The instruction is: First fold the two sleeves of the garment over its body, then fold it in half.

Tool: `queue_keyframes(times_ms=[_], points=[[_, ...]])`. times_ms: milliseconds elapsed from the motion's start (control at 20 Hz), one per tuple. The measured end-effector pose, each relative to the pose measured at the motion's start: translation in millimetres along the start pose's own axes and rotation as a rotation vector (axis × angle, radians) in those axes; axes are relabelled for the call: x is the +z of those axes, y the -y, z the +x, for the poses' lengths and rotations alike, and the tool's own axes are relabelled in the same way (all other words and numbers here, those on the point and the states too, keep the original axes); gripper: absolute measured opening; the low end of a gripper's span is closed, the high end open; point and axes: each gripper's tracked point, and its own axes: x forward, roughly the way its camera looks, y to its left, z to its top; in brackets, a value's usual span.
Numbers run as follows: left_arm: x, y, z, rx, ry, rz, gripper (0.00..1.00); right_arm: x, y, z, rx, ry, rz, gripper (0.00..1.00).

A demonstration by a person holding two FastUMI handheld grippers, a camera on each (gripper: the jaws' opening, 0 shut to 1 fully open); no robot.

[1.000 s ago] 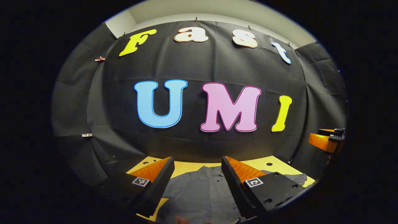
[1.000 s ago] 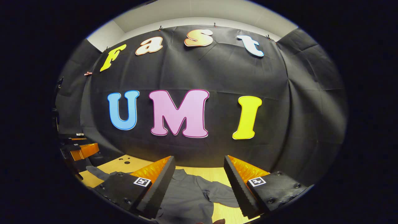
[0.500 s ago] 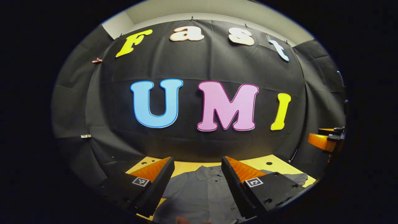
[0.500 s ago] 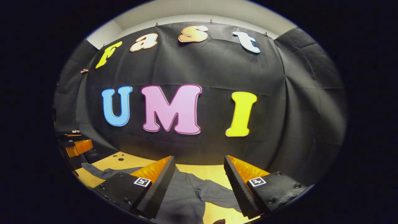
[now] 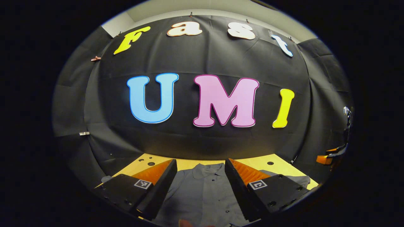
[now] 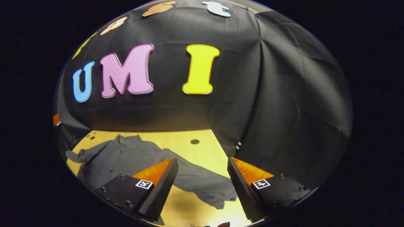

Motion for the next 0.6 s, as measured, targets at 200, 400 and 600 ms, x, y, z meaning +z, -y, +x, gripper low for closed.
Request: queue_keyframes(times_ms=[200, 400, 600], points=[[-9.6, 7.6, 6.4, 0.028, -0.036, -0.015, 0.96, -68.1, 32.3, 43.7, -0.019, -0.157, 0.017, 0.98], [-14.0, 3.4, 7.6, 0.074, -0.058, -0.001, 0.96, -122.5, 48.9, 79.0, -0.028, -0.269, 0.056, 0.99], [-15.5, 0.6, 3.8, 0.107, -0.075, 0.018, 0.96, -168.5, 61.0, 95.5, -0.037, -0.357, 0.028, 0.99]])
